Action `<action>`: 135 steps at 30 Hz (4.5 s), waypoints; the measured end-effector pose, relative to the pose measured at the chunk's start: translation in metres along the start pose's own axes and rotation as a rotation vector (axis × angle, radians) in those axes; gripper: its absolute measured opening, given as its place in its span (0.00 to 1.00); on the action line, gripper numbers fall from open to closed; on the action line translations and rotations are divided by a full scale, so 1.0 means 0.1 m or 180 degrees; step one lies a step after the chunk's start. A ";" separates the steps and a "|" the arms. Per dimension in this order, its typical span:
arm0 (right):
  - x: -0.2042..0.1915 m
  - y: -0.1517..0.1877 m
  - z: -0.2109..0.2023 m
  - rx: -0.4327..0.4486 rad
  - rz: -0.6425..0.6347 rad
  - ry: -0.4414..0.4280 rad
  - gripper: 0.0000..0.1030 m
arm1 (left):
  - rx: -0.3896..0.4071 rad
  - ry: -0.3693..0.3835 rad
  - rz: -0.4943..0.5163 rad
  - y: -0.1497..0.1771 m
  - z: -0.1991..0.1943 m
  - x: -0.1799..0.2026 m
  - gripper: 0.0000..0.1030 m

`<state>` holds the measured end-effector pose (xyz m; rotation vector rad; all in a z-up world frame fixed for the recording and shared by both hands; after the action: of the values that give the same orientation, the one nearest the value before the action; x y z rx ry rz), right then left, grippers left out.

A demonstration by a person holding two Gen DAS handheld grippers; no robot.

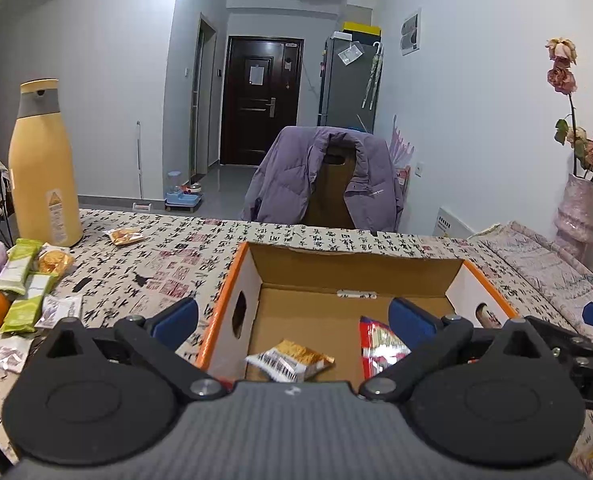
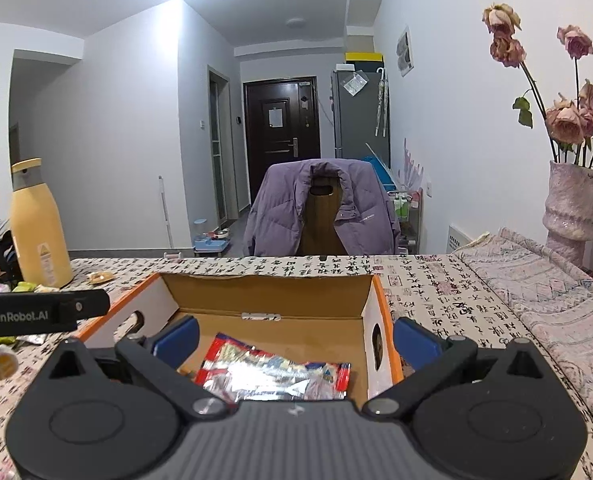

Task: Organize snacks
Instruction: 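Move both grippers back from the box to the snack pile, then grasp the green bar with the right gripper while the left grasps the long silver pack, then carry the green bar and silver pack into the box and open both grippers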

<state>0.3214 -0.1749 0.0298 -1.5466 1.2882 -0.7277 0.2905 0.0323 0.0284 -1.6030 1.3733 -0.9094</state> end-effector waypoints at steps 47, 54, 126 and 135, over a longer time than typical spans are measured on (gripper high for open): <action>-0.40 1.37 -0.62 -0.0853 -0.0156 -0.0278 0.46 | -0.0415 0.0362 0.0150 1.33 -0.94 -0.11 1.00; -0.37 1.36 -0.62 -0.0832 -0.0108 -0.0276 0.36 | -0.0419 0.0328 0.0144 1.32 -0.95 -0.16 1.00; -0.24 -0.07 0.03 0.0056 -0.0089 -0.0245 0.35 | 0.0018 0.0428 0.0300 -0.07 -0.12 0.16 0.49; -0.18 -0.33 0.66 0.0020 0.0003 -0.0117 0.35 | 0.0028 0.0336 0.0229 -0.38 0.39 0.26 0.49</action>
<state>0.3873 -0.1393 0.0387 -1.5474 1.2585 -0.6989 0.3449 0.0143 0.0473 -1.5076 1.4879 -0.9674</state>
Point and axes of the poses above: each gripper's, at about its wrist camera, not at the fingertips, and z roughly the way its jaws point, x to its right, y to its underside, the point moved 7 cm from there along z, roughly the way its jaws point, and after that the axes turned 4 degrees about z, right-handed, at the moved point
